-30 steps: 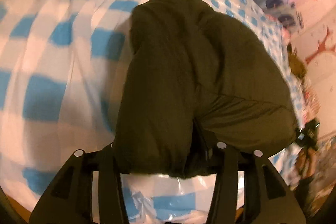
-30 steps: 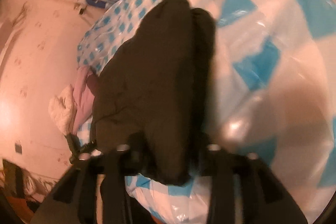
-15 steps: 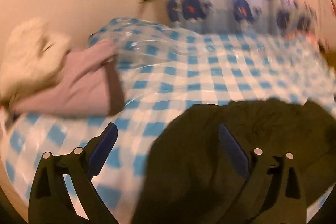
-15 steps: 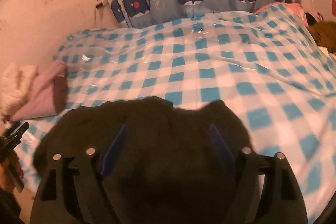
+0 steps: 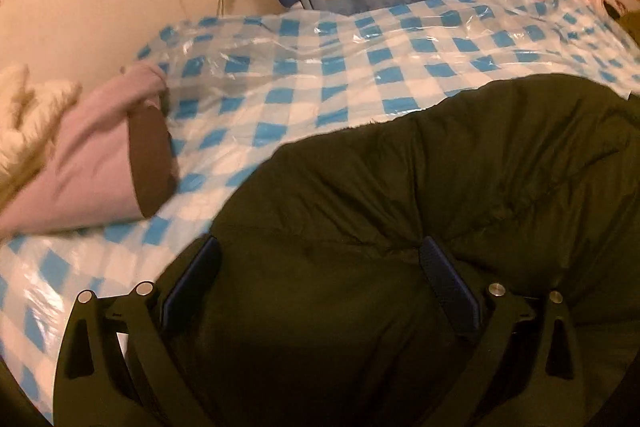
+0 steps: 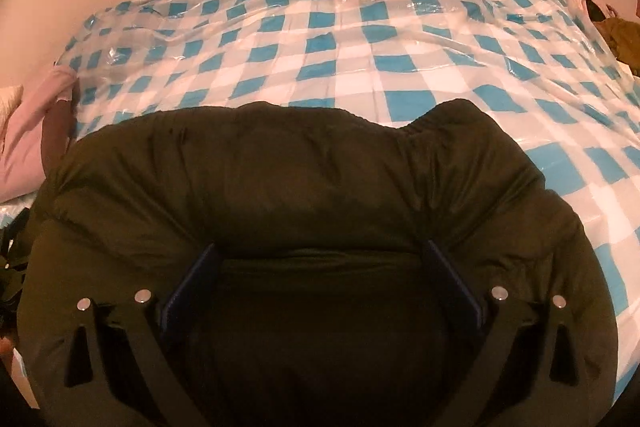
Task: Fold large clothes
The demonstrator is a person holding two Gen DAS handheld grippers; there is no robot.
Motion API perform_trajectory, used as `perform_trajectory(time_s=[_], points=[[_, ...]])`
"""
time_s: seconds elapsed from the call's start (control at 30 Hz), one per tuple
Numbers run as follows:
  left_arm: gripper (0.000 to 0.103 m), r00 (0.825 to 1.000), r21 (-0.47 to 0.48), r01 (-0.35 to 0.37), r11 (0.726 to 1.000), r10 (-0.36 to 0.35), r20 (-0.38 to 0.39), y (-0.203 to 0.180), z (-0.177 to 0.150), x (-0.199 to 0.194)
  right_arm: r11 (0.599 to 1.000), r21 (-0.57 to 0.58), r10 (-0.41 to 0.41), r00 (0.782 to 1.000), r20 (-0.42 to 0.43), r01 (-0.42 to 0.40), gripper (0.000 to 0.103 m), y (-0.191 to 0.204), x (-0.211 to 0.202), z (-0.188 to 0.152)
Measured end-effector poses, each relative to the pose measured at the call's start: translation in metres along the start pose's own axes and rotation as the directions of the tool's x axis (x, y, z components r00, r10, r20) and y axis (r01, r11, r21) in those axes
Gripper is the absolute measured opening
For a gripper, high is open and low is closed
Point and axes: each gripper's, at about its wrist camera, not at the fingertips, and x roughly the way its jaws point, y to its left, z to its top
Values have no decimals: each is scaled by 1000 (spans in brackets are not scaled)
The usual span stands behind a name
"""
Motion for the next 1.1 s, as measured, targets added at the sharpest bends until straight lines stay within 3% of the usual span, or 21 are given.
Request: perform_trajectory(time_s=[0.17,0.73,0.83,1.1], points=[[96,997,-65,77,995,-79,-24,11,-1,13,1000,-1,-1,1000,-1,1,96,1,0,1],[96,997,-59,72,996,-74,-24,10,-2,17,1000,0,-3,1000,-2,3,96,2,0,1],[96,995,-52,96,994,-97,-19,10,-2,15,999,7,-34,999,-15,34,96,5,-6,-3],[96,993,-63,116,991,-117,-17,20,-5,14,1000,21,-21,1000,4,21,96,9,-10,-8]])
